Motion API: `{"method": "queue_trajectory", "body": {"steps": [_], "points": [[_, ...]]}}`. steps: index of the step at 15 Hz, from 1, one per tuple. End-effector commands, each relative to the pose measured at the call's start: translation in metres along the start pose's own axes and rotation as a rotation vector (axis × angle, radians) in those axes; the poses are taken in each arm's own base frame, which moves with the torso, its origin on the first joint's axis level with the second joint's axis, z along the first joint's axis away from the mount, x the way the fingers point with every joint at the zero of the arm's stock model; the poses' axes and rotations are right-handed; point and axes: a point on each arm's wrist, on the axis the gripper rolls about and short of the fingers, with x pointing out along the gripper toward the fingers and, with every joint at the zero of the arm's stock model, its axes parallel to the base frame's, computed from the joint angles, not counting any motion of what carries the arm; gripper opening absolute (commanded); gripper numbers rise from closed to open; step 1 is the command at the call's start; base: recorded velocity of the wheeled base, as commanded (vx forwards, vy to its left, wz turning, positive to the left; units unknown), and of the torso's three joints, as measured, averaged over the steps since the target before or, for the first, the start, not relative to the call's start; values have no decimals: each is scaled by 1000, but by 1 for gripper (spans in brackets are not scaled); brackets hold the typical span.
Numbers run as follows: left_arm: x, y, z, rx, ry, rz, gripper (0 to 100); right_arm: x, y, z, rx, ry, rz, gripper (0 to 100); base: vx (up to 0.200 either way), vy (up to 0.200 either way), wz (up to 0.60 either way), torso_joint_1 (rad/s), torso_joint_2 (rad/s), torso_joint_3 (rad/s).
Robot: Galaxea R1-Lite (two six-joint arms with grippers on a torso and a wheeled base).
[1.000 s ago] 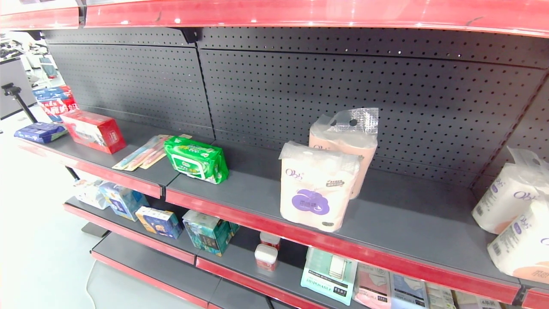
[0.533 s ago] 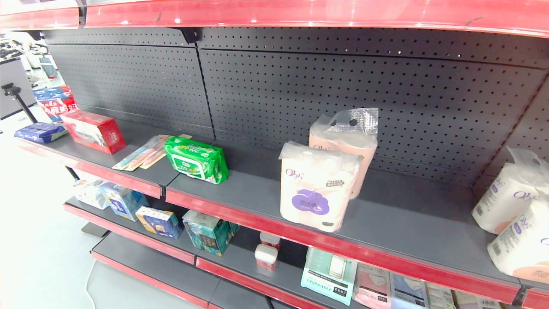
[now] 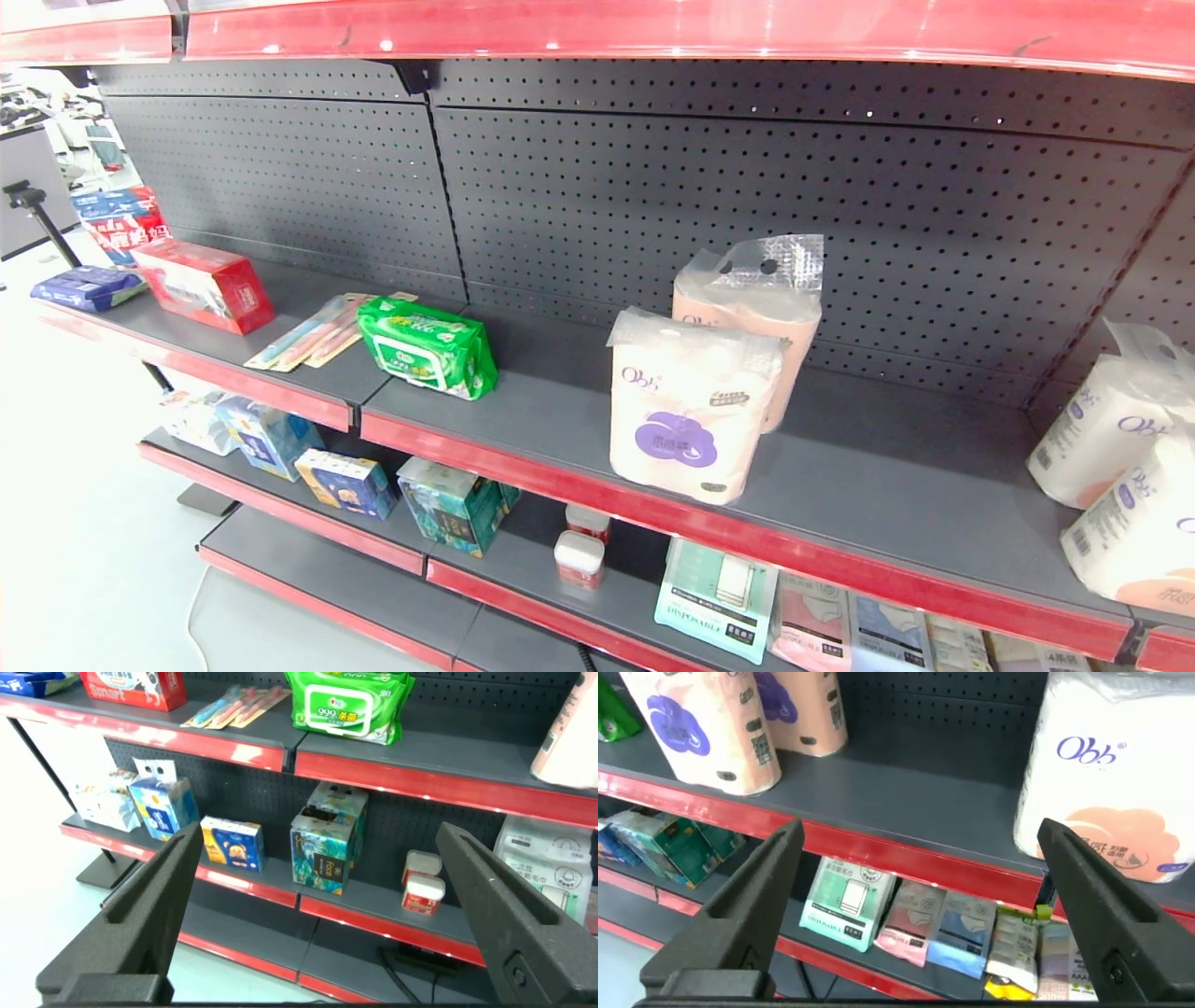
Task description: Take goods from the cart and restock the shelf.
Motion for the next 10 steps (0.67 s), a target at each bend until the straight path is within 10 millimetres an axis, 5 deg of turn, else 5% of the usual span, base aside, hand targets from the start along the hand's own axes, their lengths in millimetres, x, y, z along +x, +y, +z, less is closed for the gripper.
{"method": "queue_trajectory", "body": {"steps": [1,10], "points": [[0,0,0,0,0,1,100,0,0,0,1,1,1,100,0,0,-600,7,2,2],[0,0,0,1,1,1,100,0,0,0,1,1,1,100,0,0,-600,6,0,1]]}}
